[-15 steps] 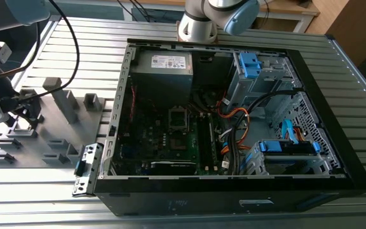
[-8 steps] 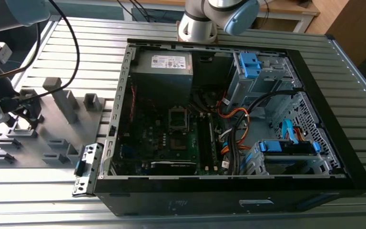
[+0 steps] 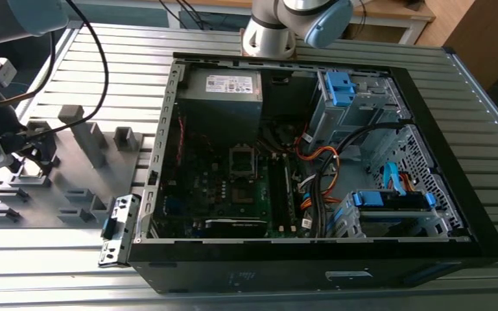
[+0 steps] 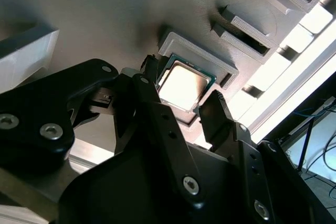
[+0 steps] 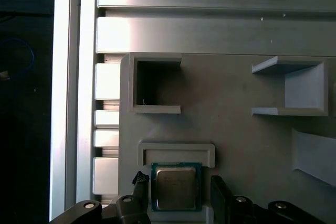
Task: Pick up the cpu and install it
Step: 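Pick up the cpu and move it towards the insertion slot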
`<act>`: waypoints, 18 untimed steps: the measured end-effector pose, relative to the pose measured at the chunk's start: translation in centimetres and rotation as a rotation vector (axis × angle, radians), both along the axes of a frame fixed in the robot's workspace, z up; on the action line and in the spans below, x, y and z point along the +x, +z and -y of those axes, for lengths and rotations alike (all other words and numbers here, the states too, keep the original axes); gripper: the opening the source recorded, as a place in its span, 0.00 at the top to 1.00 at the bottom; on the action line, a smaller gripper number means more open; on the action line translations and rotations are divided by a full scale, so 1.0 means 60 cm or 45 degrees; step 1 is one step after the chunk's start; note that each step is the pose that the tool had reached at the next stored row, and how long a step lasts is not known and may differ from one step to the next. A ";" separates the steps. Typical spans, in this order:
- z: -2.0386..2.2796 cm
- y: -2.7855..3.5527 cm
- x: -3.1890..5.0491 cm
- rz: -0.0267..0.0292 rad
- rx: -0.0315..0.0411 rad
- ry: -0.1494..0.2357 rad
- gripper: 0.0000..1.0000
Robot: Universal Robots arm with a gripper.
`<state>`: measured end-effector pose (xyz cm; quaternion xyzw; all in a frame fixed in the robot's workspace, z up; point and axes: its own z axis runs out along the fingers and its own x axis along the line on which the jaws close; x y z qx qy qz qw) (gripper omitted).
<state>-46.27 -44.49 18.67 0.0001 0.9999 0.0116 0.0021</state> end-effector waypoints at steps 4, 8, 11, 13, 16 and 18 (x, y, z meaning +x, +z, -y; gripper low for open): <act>0.0000 0.000 0.000 0.0000 -0.0001 0.004 0.41; 0.0000 0.000 0.000 0.0000 0.0000 0.004 0.41; 0.0001 0.001 0.000 0.0015 0.0001 0.009 0.41; 0.0000 0.001 0.000 0.0029 0.0002 0.016 0.41; 0.0000 0.001 0.000 0.0052 0.0000 0.044 0.41; 0.0000 0.001 0.000 0.0057 0.0000 0.066 0.41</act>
